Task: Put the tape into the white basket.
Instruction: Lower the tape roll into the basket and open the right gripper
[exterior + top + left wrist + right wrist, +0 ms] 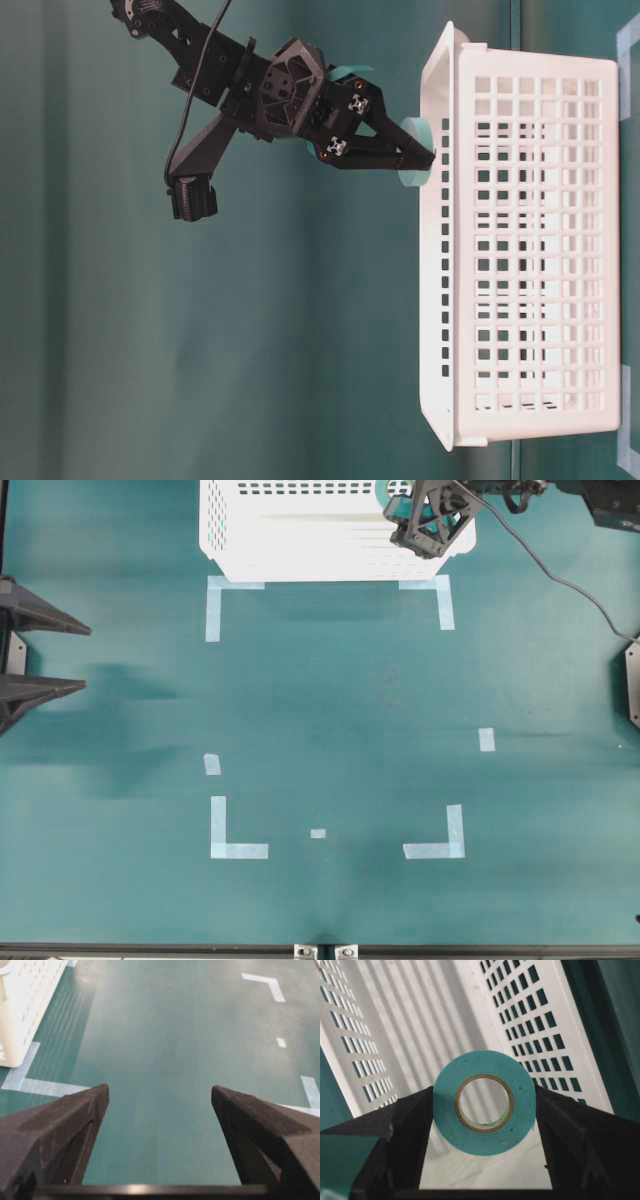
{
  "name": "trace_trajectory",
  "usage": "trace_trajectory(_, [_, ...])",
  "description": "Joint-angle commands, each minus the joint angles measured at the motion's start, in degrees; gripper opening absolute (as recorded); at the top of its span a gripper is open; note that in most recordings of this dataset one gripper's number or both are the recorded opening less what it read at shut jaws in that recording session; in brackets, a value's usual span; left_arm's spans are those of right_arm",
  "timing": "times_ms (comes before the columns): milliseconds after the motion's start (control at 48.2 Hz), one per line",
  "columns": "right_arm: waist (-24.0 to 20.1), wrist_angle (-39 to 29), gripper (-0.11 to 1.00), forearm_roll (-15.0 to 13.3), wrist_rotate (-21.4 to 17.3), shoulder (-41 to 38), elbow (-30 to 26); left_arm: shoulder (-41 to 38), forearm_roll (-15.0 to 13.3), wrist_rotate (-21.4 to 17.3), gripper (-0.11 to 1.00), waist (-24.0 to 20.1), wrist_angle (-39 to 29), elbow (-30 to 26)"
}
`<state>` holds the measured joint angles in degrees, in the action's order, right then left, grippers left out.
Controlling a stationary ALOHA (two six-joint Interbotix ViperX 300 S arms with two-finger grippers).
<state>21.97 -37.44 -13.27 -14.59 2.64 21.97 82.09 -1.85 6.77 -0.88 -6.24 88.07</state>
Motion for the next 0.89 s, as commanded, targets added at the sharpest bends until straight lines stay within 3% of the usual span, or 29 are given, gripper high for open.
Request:
trace_trajectory(0, [0.2, 0.5, 0.68, -0.1, 0.0, 0.7, -1.4, -0.4, 0.2, 0.0, 0.68, -0.2, 0.5, -0.7])
trace_trajectory(228, [0.2, -0.2, 0.68, 1.6, -1.1, 0.7, -2.0, -0.4, 0.2, 0.0, 0.68, -0.1, 0.5, -0.7])
trace_trajectory(415, [0.2, -0.6, 0.68, 1.6, -1.1, 0.7, -2.0, -0.4, 0.2, 0.0, 0.68, -0.2, 0.5, -0.7])
trace_trajectory(561, [0.2, -0.9, 0.68, 0.0, -1.3, 0.7, -2.0, -0.4, 0.2, 0.0, 0.68, -0.2, 0.5, -0.7])
trace_trajectory(706, [0.1, -0.9, 0.97, -0.1, -1.2, 0.7, -2.2, -0.4, 0.2, 0.0, 0.68, -0.1, 0.5, -0.7])
trace_trajectory(872, [0.2, -0.8, 0.99, -0.1, -1.2, 0.7, -2.2, -0.4, 0.2, 0.0, 0.68, -0.2, 0.5, -0.7])
